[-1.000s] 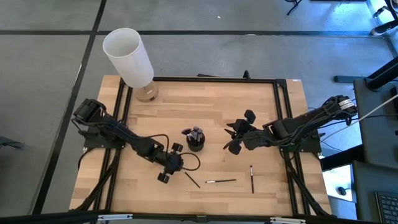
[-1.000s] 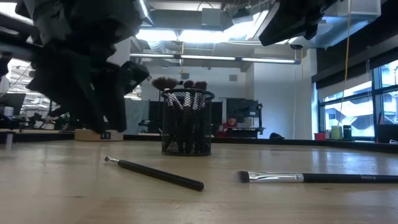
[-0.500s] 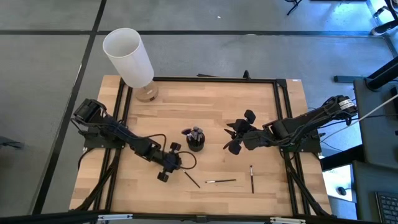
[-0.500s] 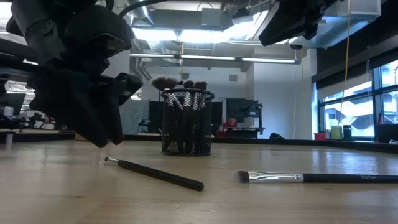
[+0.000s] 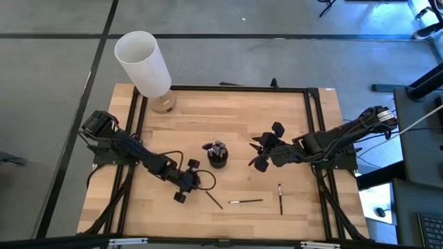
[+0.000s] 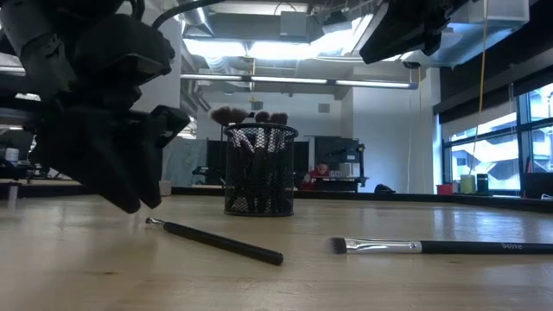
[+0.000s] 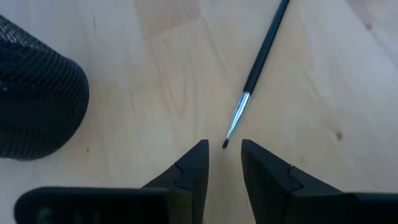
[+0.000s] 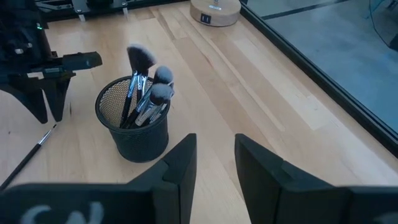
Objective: Sort items
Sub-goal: Put the silver liner brush into the pen holder
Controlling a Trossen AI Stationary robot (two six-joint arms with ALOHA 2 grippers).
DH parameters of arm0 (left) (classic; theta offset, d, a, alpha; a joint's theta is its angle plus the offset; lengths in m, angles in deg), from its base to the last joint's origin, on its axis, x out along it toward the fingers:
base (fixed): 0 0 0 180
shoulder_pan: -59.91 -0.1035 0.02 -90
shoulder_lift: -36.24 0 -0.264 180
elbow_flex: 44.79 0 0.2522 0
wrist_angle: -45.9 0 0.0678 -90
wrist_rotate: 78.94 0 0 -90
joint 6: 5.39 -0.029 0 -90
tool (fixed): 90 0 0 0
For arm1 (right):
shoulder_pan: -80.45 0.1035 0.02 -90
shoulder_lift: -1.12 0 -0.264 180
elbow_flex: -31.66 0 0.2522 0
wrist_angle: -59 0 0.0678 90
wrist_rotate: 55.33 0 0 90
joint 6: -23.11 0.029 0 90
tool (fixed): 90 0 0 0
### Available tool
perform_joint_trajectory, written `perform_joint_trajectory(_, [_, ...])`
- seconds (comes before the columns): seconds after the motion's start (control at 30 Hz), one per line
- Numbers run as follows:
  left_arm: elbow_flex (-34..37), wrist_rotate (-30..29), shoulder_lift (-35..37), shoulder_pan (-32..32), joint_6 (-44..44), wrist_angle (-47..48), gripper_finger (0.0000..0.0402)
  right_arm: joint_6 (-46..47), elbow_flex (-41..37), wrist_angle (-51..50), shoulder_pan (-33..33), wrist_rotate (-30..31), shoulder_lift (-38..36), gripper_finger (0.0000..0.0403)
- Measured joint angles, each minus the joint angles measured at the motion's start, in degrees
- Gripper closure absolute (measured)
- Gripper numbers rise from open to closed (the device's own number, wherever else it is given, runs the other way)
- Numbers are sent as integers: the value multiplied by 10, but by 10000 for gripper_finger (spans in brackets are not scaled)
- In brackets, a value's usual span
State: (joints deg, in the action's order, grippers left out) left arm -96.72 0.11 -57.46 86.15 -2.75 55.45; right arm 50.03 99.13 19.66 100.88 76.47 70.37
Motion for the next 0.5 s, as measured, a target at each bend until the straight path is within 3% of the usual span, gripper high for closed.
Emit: perform_joint_trajectory(0.5, [-2, 19, -54, -1, 22, -42, 305, -1, 0, 0, 0, -9, 0, 293])
